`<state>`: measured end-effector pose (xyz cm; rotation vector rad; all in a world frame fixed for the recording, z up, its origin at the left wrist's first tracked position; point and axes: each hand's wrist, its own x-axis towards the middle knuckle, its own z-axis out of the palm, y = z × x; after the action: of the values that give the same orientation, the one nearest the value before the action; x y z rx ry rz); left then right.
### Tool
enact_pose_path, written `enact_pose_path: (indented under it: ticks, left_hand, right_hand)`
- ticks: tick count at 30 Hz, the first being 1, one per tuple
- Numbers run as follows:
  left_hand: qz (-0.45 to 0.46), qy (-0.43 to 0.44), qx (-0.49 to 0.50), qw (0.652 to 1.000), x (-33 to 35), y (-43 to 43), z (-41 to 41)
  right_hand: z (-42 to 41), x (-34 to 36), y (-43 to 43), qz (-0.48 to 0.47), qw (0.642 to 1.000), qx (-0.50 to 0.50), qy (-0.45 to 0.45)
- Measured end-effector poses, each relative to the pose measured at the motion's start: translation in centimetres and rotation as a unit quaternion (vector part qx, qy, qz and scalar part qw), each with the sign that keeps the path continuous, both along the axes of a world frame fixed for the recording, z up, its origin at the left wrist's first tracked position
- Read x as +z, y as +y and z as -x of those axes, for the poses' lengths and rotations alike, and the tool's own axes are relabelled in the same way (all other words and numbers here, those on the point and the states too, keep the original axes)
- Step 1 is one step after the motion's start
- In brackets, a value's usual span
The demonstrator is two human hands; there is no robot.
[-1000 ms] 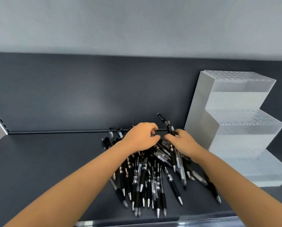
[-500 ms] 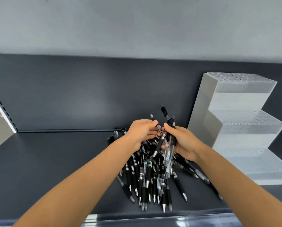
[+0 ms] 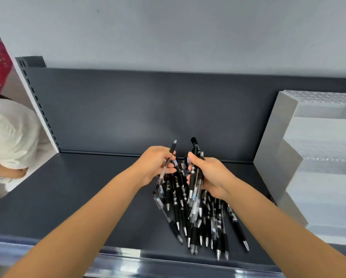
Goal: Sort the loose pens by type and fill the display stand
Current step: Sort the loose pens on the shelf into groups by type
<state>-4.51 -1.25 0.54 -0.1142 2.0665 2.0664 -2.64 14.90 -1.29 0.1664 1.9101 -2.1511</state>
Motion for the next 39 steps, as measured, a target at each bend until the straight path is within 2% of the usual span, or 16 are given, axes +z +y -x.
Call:
enact_pose_path:
  ticks: [3,6,10,14,20,29,35,37,38,39]
  left_hand:
    - [0.064,-0.008,0.021,0.998,-0.9,-4.7,-0.3]
    - [0.187,0.007,0.036,0.982,-1.8,-10.2,0.3]
    - [0.408,0.053,0.030,0.911,-3.6,-18.0,2.8]
    - [0.538,0.055,-0.001,0.841,-4.1,-23.8,4.9]
    - [0.582,-0.019,-0.079,0.809,-3.6,-27.9,6.4]
    - [0.520,-0.084,-0.124,0.841,-3.3,-30.7,7.1]
    - [0.551,-0.063,-0.113,0.824,-3.1,-30.7,6.0]
    - [0.583,0.016,-0.086,0.808,-2.7,-30.0,5.4]
    - [0.572,0.075,-0.068,0.814,-2.7,-29.3,5.0]
    - [0.521,0.112,-0.065,0.843,-2.7,-28.3,4.6]
  right_hand:
    - [0.6,-0.3,-3.8,0.005,1.000,0.004,-0.006]
    - [1.3,-0.8,-8.5,0.009,1.000,0.013,-0.019]
    - [2.7,-2.1,-14.8,-0.006,1.000,0.006,-0.021]
    - [3.8,-2.6,-19.9,-0.027,0.999,-0.004,-0.030]
    - [3.9,-3.2,-24.2,-0.064,0.997,0.001,-0.037]
    - [3.5,-4.2,-26.5,-0.071,0.996,0.000,-0.049]
    - [3.3,-5.0,-26.4,-0.099,0.993,-0.021,-0.058]
    - [3.5,-5.2,-26.3,-0.122,0.991,-0.025,-0.050]
    - [3.5,-5.2,-26.2,-0.131,0.990,-0.028,-0.042]
    - [3.6,-5.3,-26.2,-0.137,0.990,-0.030,-0.033]
